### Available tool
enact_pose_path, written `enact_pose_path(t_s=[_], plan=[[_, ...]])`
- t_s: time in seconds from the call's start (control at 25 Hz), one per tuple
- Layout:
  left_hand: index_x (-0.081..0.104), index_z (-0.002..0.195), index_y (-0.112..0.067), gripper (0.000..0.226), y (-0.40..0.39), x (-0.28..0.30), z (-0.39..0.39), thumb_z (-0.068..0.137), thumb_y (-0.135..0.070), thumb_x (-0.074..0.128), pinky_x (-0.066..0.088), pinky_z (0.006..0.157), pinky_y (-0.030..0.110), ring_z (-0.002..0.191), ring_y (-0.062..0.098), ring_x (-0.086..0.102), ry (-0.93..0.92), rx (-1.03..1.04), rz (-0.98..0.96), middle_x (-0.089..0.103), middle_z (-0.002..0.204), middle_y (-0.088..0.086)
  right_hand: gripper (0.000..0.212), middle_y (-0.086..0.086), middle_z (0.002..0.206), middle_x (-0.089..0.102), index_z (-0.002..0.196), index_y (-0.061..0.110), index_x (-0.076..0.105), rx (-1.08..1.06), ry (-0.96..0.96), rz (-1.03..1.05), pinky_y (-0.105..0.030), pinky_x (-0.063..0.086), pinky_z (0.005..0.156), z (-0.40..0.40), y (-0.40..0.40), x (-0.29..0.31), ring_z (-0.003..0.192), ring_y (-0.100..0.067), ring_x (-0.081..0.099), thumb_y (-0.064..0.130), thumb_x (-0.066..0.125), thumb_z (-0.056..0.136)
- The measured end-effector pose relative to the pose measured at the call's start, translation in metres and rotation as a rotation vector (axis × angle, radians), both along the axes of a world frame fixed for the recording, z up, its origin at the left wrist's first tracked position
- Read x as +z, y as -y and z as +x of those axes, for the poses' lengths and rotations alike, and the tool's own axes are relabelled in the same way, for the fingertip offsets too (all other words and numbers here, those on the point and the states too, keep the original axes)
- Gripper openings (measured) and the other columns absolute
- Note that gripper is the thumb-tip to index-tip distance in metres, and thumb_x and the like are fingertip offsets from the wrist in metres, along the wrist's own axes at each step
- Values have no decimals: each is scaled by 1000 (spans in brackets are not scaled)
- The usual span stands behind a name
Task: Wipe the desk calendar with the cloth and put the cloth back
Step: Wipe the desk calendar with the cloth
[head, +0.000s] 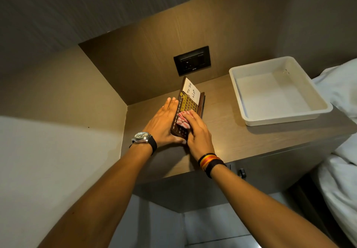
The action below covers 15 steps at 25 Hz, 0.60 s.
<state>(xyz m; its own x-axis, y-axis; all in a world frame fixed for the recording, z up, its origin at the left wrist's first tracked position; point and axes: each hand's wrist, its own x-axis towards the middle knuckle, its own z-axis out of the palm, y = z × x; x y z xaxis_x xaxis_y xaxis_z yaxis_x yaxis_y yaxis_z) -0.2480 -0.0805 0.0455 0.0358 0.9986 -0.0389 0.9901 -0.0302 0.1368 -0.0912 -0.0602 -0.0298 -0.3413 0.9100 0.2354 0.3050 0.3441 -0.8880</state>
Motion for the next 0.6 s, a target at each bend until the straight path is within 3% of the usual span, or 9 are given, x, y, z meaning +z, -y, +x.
enact_pose_path(t_s=[0.2,0.36,0.6], plan=[[-3,162,-7,142,3,-1,2,65,-71,80,8,129,44,158,23,-8,2,-2,3,0,172,14,71,7,163,34,153,34,39,85,25,105,-21,21,120,11,31,-21,150,-10,31,0,56,93],[-3,162,-8,146,-3,1,8,61,-68,84,5,128,40,158,25,-9,-20,19,-4,-1,172,14,67,-2,159,40,153,26,40,-54,19,-14,-40,37,119,1,-5,-6,148,-20,38,-1,54,94],[-4,162,-7,144,-1,0,14,63,-64,85,6,128,43,158,25,-7,-6,54,-1,-1,171,14,63,-1,157,43,153,24,37,-41,-10,-29,-42,42,116,11,37,-25,146,-19,42,4,54,95]])
